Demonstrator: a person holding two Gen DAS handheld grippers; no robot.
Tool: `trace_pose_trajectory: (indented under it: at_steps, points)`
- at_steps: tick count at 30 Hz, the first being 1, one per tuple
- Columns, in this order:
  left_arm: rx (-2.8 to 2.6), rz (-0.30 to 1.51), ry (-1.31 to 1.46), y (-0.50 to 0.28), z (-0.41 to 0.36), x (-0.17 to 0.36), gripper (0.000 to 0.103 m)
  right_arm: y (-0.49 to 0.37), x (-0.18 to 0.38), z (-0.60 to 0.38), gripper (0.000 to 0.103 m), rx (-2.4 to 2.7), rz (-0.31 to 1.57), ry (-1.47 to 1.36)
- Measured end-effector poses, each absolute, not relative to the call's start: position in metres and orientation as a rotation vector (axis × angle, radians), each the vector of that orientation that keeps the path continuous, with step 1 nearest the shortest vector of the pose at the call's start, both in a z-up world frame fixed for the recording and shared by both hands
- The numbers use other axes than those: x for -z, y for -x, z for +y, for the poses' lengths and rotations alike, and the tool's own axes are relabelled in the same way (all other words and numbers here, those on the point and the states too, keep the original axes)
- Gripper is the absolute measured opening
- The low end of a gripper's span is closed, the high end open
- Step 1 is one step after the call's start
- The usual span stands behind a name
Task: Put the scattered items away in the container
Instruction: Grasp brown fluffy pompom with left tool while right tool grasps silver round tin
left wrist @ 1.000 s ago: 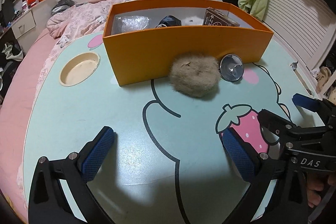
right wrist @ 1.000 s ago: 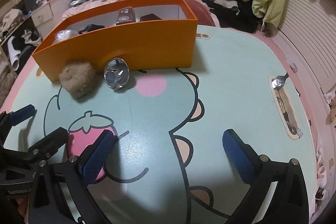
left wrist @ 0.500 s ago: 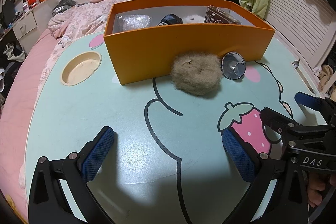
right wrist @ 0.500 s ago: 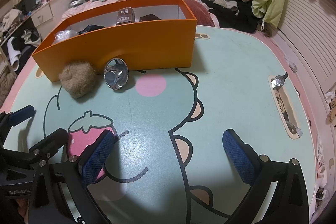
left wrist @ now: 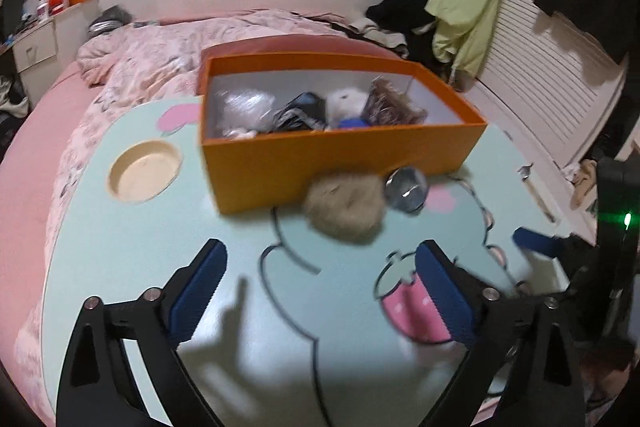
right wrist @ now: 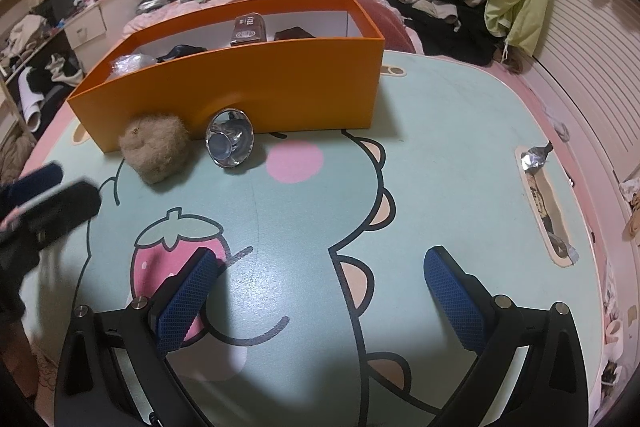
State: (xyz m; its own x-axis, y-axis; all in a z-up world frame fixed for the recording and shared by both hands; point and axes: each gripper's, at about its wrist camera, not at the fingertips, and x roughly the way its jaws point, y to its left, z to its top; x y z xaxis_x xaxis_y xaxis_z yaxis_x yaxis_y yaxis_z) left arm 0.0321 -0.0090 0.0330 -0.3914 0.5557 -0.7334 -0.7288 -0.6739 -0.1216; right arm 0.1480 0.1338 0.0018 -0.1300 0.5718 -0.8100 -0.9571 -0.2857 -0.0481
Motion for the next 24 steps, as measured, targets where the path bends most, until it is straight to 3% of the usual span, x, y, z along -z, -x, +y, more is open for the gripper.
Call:
trace_pose_trajectory:
  at_steps: [7, 12, 14, 24]
  points:
    - [-2.046, 0.319, 1.059, -0.017, 0.035, -0.025, 0.065, -0.147, -0.002, 0.133, 0.103, -1.682, 0.604, 0.897]
    - [-2.089, 0.353, 1.076, -0.006, 0.05, -0.015, 0.063, -0.145, -0.002, 0.132, 0.103, -1.683, 0.604, 0.897]
    - [-2.074, 0.352, 1.091, -0.005, 0.051, -0.009, 0.043, -0.145, -0.001, 0.132, 0.103, -1.683, 0.604, 0.897]
    - [-2.028, 0.289, 0.984, -0.023, 0.003, -0.035, 0.042, -0.142, -0.003, 0.128, 0.103, -1.693, 0.615, 0.881]
